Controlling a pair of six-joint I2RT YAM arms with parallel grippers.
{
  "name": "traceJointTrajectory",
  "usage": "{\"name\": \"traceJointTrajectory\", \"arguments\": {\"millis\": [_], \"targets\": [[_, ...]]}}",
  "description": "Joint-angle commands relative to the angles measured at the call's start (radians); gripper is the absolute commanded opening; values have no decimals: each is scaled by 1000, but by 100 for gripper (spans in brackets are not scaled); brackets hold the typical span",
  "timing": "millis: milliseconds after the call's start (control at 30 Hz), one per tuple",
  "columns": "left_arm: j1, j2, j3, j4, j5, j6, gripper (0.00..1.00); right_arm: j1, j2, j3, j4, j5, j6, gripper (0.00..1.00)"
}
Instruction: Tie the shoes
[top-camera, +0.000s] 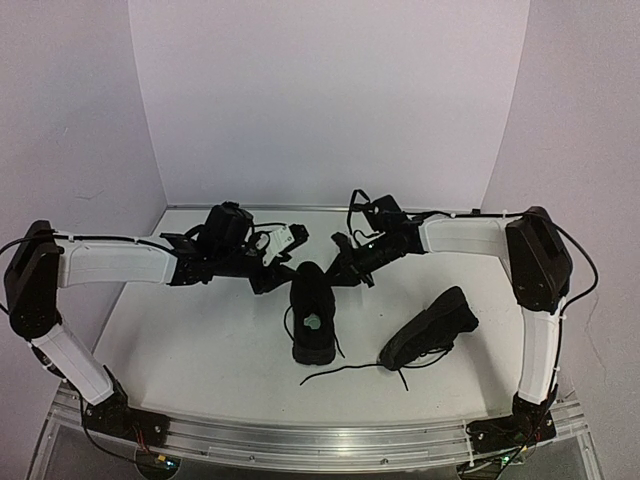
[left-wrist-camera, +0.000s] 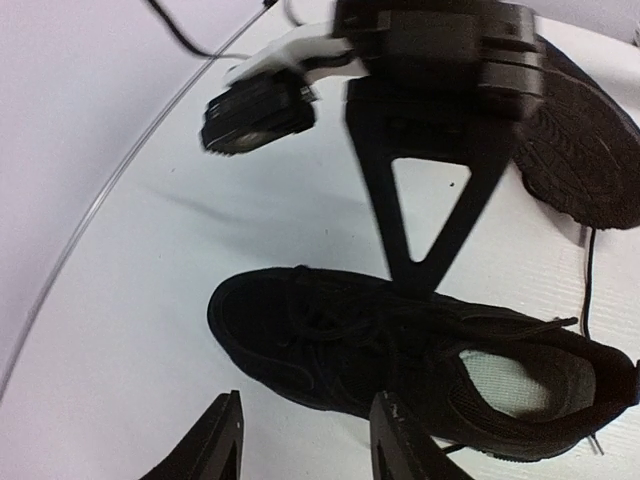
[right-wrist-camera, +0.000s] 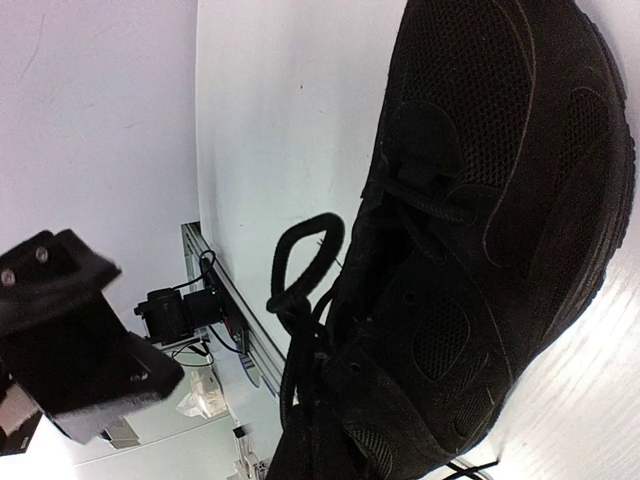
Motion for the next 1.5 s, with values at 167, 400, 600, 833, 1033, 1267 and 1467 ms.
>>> {"name": "traceJointTrajectory", "arguments": {"millis": [167,400,600,833,1033,1267,1467], "targets": [[90,84,176,-107,151,-432,53,-4,-67,15,25,9,-15,0],[106,168,237,-87,311,-646,59,1,-75,17,25,9,-16,0],[106,209,247,-79,365,-702,60,8,-76,21,23,9,-17,0],[106,246,256,-49,375,-759,57,14,-74,26,23,9,-21,0],[107,280,286,-43,374,-788,53,20,-75,28,23,10,-24,0],[118,291,293,-6,386,-824,46,24,-75,30,23,12,-25,0],[140,297,300,-12,418,-843,51,25,-79,26,22,14,-32,0]]}}
